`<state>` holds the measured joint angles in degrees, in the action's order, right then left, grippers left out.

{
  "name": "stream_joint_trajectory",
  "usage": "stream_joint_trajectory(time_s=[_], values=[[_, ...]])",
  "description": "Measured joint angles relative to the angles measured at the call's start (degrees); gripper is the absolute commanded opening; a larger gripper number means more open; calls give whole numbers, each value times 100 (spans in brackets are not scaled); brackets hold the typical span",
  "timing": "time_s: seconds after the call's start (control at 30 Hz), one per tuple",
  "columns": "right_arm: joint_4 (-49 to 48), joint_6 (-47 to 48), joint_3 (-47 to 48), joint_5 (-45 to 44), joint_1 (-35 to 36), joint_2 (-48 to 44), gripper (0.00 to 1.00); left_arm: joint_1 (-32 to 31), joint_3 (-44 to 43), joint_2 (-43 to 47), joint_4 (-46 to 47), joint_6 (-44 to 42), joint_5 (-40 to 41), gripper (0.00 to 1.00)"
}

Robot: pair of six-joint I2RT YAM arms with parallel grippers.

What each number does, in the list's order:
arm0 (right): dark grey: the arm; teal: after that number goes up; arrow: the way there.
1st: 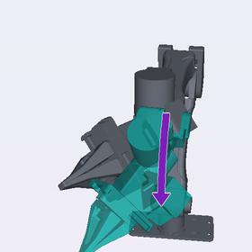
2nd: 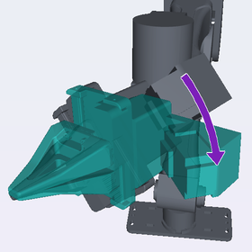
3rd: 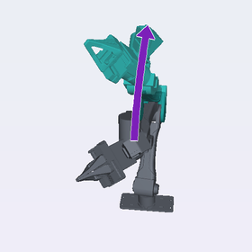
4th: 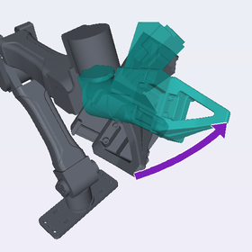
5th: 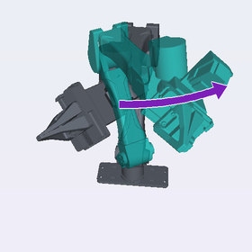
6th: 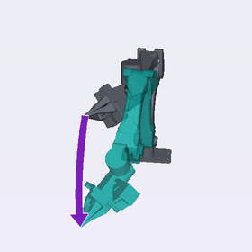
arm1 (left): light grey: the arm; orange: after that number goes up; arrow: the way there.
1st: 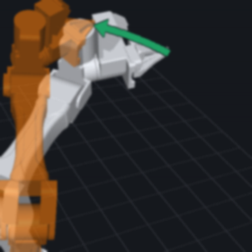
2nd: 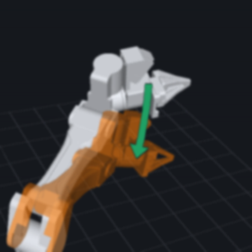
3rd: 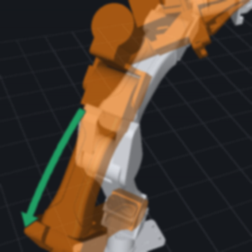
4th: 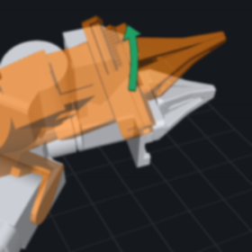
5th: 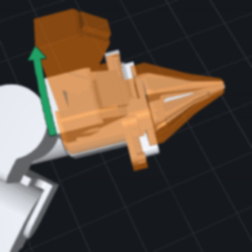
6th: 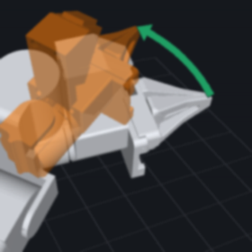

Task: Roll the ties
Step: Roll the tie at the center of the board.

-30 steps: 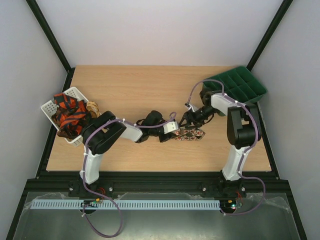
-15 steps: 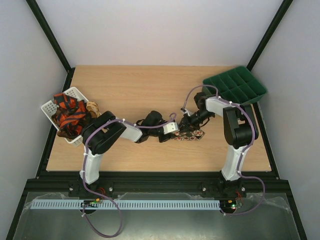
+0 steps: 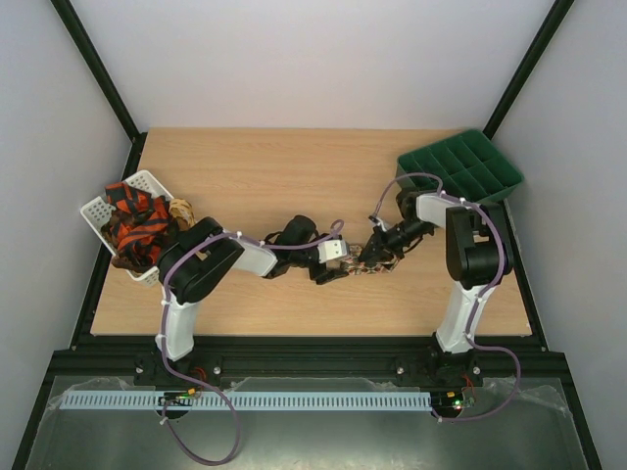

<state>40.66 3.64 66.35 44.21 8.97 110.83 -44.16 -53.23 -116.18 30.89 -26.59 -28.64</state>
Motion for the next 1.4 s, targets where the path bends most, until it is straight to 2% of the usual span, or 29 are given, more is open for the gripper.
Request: stream_joint_trajectory(time_s=[0.3,0.53,0.63,0.73,0.8,0.87,0.97,1.03,1.23,1.4], values=[[103,42,35,-109,-262,278,1,-13,-9,92,0,247,-332,81],[195,42,120,-120,-269,409,1,-107,-363,-203,9,256,-350,78],[273,44,179,-118,-275,468,1,-170,-529,-352,4,199,-328,72],[330,48,227,-118,-275,496,3,-195,-710,-494,-48,116,-297,56],[354,72,240,-118,-275,501,9,-192,-774,-529,-109,70,-234,46],[363,129,251,-129,-273,492,25,-190,-789,-529,-166,13,-201,39],[378,149,251,-372,-275,431,45,-190,-741,-485,-195,-11,-212,36],[407,234,249,-446,-258,334,52,-190,-678,-437,-199,4,-199,36],[367,278,225,-343,-205,-256,54,-192,-595,-374,-210,164,-153,36],[282,260,223,-219,28,-409,52,-192,-597,-374,-210,245,-140,38]])
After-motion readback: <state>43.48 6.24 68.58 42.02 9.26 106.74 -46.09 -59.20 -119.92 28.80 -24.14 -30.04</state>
